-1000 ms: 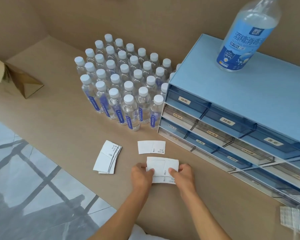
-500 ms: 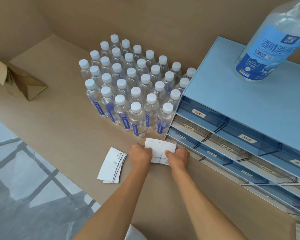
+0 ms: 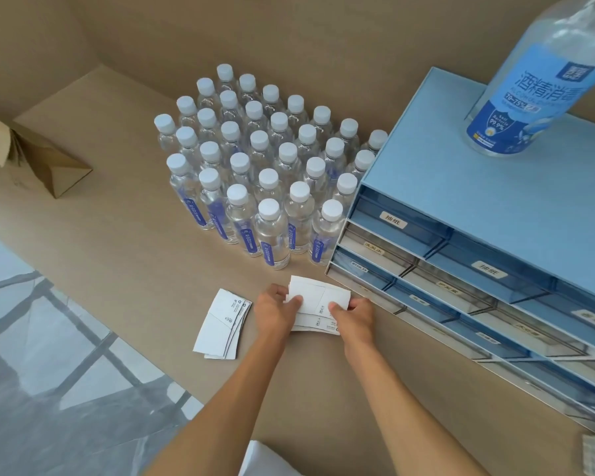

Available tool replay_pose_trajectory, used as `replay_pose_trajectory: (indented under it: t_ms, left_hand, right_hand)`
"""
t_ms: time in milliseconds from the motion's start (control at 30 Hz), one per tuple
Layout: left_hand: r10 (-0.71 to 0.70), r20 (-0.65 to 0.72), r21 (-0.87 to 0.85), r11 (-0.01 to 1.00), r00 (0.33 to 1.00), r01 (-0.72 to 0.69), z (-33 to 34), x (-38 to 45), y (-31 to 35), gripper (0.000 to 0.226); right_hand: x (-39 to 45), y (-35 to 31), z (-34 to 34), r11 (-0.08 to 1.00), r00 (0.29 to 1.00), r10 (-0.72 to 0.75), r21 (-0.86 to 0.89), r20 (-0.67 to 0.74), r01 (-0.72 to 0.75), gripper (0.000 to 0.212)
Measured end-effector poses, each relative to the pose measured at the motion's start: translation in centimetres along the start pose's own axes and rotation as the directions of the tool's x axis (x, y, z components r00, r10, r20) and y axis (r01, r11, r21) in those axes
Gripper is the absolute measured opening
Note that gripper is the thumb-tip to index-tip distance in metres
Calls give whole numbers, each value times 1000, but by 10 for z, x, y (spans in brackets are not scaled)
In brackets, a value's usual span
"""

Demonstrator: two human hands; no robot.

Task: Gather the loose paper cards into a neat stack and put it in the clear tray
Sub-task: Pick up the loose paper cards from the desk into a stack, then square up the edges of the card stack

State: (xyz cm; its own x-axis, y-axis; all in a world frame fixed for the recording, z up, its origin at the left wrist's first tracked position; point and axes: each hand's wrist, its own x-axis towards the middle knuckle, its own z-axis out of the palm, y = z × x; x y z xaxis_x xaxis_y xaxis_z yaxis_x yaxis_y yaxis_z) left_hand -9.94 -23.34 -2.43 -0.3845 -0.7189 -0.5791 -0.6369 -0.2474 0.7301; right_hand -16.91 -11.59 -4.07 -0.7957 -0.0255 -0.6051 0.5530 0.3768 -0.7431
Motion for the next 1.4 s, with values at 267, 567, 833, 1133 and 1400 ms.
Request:
replay_pose_trajectory:
  t_ms: [267, 567, 833, 1133, 1400]
  left_hand:
    - [17, 298, -43, 999, 954, -5, -8, -53, -18, 37]
    - [151, 513, -51, 988, 845, -145, 45, -116, -31, 31]
    - [347, 640, 102, 846, 685, -524, 90, -149, -57, 21]
    - [448, 638, 74, 774, 627, -628, 113, -168, -88, 44]
    - [422, 620, 59, 815, 661, -576, 123, -174, -98, 42]
  right_hand:
    - [-45, 26, -63, 981, 997, -69, 183, 42, 60, 16]
    - [-81, 77, -162, 933, 998, -47, 360, 45, 28, 18]
    - [-103, 111, -224, 970, 979, -191, 136, -75, 199, 35]
    - [-111, 153, -244, 963, 958, -216, 123, -187, 241, 35]
    - [-106, 167, -242, 958, 946, -224, 126, -233, 258, 34]
